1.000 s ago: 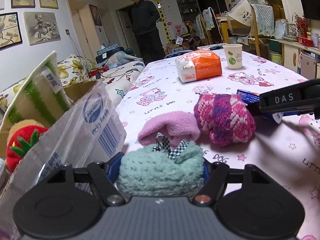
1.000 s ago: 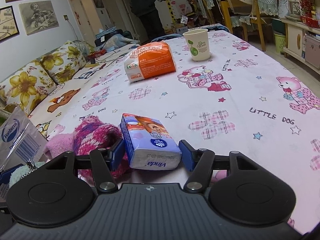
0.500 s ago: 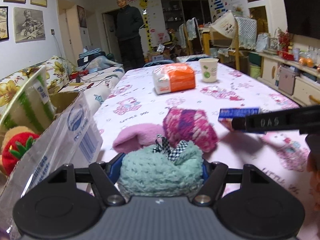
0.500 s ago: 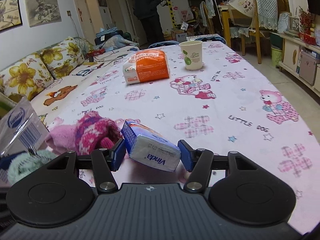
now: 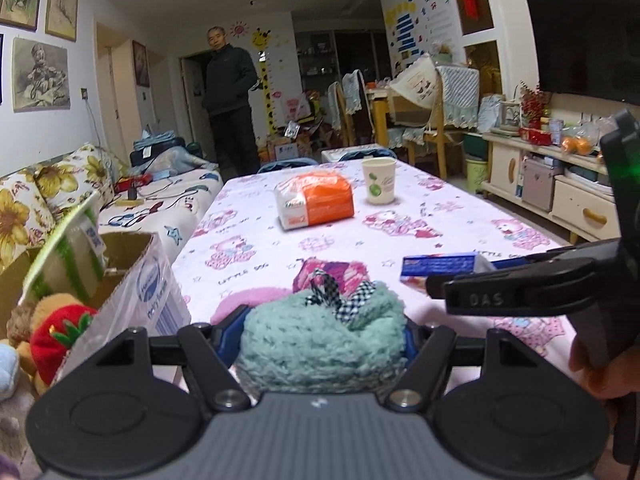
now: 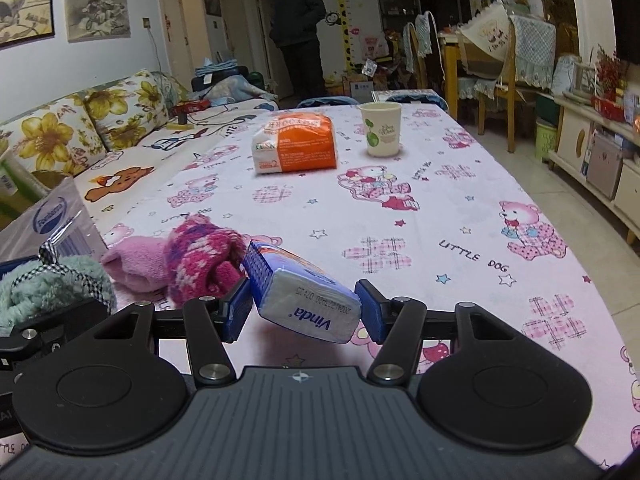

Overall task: Organize soft objects
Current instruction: 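Grasp the mint knit ball with the left tool while the right lifts the tissue pack, then carry the knit ball and tissue pack with both tools over the cardboard box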

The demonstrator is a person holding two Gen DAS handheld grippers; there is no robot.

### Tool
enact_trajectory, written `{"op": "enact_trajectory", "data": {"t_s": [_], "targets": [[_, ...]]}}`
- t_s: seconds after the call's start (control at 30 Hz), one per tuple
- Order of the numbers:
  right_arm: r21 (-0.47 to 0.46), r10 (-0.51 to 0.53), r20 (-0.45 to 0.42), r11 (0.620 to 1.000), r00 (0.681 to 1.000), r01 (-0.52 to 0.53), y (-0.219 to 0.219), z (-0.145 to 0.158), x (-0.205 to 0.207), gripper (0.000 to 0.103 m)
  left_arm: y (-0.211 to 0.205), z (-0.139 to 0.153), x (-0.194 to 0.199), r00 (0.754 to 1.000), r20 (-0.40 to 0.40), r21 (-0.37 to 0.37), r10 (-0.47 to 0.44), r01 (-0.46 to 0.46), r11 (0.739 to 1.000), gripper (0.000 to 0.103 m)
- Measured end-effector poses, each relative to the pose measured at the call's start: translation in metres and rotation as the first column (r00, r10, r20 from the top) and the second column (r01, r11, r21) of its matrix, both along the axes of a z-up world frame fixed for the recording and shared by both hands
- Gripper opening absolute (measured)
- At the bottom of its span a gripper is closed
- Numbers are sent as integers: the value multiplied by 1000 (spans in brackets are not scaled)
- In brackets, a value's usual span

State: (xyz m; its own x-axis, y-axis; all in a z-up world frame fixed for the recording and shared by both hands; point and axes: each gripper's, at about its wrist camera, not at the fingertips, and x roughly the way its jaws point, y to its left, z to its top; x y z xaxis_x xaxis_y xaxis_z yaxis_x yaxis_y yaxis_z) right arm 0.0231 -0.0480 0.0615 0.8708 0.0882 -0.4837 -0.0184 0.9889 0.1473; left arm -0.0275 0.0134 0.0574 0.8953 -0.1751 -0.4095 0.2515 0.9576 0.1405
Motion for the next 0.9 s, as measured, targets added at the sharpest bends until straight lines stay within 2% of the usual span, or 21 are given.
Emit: {"op": "enact_trajectory", "data": {"t_s": [0.3,0.47,0.9], "targets": [[13,-19,18,1000,1000,18,1,3,-2,71,3,9,-13,999,32,-6,-30,30,1000,71],[50,-27,22,998,999,26,3,4,-6,71,7,15,-21,998,58,-20,-38,40,999,71],[49,-5,41,999,999,3,25,10,-21,71,26,36,-38,991,128,-93,-28,40,995,71]]}}
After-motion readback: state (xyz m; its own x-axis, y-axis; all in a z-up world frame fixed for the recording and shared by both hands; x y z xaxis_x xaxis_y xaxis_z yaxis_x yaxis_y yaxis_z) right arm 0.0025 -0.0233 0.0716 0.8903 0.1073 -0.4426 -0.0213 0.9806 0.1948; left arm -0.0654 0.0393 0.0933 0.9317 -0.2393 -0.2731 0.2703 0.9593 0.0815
